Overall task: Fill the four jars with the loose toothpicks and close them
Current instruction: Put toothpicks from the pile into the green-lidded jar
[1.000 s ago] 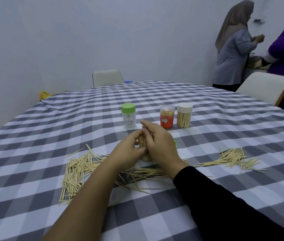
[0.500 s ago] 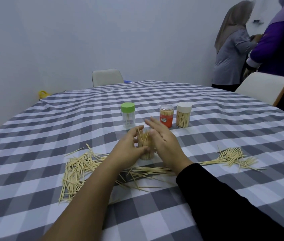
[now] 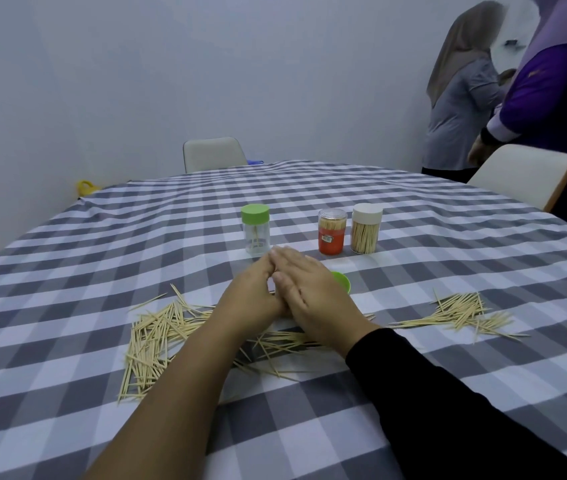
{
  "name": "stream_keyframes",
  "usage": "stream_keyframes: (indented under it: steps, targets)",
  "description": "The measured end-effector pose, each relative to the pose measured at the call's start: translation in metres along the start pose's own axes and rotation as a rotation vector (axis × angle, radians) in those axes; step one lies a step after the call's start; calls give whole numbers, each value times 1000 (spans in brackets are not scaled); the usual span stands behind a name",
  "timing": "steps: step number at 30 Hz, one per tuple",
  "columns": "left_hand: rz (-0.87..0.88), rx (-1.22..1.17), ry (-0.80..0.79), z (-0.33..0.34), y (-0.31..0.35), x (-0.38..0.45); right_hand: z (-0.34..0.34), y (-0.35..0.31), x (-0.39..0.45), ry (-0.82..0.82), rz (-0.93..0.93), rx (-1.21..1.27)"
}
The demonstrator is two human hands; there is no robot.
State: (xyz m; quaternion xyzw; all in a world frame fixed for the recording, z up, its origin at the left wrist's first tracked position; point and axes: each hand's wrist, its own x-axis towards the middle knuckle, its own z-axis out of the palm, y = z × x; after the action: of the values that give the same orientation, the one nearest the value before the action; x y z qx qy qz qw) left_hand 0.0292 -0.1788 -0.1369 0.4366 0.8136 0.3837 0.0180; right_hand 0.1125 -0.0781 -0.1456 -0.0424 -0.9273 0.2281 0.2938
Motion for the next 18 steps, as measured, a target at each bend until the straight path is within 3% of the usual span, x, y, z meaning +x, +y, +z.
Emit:
stream_keyframes:
  steps: [4,10,15,18]
  targets:
    - [-19,24,-72,2,-3,2,4,3,2,-15,9,-135]
    - [-78,1,-54,4,-7,2,3,-1,1,141,163,156]
    - [-57,26,-53,2,-6,4,10,-1,-1,90,15,-13]
    - [-76,-26,-38,2,-7,3,10,3,-1,121,18,-67]
